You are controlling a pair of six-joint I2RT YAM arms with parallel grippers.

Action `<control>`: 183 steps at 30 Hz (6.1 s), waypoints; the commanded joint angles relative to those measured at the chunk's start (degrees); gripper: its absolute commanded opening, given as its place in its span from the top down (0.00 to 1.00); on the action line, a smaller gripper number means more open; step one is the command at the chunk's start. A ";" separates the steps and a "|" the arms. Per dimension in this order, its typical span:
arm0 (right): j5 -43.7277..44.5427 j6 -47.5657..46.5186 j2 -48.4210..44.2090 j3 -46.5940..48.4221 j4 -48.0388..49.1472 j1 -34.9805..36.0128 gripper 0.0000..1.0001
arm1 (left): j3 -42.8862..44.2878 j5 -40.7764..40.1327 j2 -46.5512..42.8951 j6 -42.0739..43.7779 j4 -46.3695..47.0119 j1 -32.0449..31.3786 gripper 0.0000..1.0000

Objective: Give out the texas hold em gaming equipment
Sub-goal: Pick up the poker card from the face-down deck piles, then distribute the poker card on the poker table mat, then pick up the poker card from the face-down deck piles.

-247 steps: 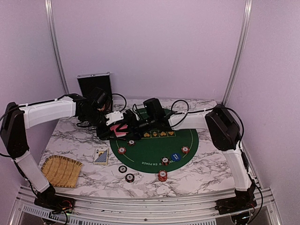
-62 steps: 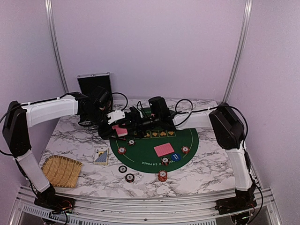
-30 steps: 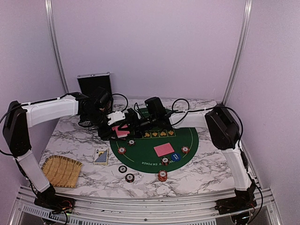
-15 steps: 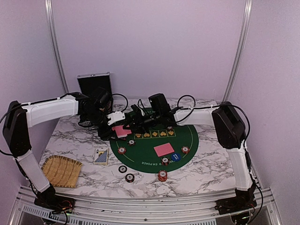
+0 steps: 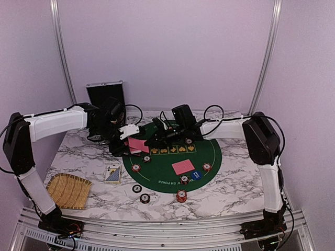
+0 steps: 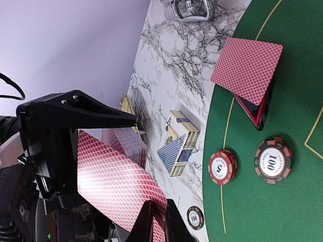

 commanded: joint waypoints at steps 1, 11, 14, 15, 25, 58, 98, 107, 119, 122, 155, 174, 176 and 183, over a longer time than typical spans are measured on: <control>0.05 0.69 -3.04 -0.93 1.56 -0.72 0.95 | 1.13 0.21 -0.26 0.53 0.91 -0.10 1.00; -3.43 8.88 -5.21 -6.11 12.43 -2.68 1.00 | 0.24 -0.63 -0.85 0.96 0.92 -0.02 1.00; -3.39 8.40 -5.79 -6.16 12.02 -3.86 1.00 | -0.32 -1.03 -1.25 1.10 0.87 0.07 1.00; -3.34 8.26 -6.03 -6.24 11.86 -4.35 1.00 | -0.61 -1.07 -1.53 1.19 0.90 0.19 1.00; -2.96 7.84 -5.24 -6.41 11.86 -8.43 1.00 | -3.63 -1.24 -4.42 2.18 0.78 2.17 1.00; 8.56 4.12 25.38 29.30 -4.90 -1.63 0.93 | -3.82 -0.15 -5.35 1.70 -0.25 2.27 1.00; 3.22 3.20 -5.38 -5.55 10.39 -0.30 0.20 | 2.03 0.80 -1.61 0.72 -1.16 1.43 1.00; 0.91 4.60 -4.00 -3.36 11.54 0.79 0.22 | 4.71 0.41 -0.09 0.73 -1.11 -0.17 1.00; -0.96 5.76 -0.82 -1.44 13.05 2.46 0.22 | 5.88 0.08 0.63 0.73 -1.14 -1.06 1.00; -1.42 6.58 -0.02 -1.11 14.30 2.76 0.22 | 6.04 0.08 0.68 0.62 -1.21 -1.24 1.00; -2.89 8.77 11.01 10.02 12.27 3.96 0.26 | 4.94 0.24 0.29 0.73 -1.19 -1.86 1.00; -1.44 0.15 2.36 0.51 5.12 0.01 0.52 | 4.64 -0.34 0.24 1.15 -1.21 -1.86 1.00; -1.32 -0.22 1.65 0.20 4.65 -0.09 0.57 | 4.49 -0.42 0.21 1.15 -1.21 -1.86 1.00; -1.10 -1.50 0.28 0.83 2.32 -0.37 0.71 | 4.18 -0.86 0.20 1.24 -1.18 -1.86 1.00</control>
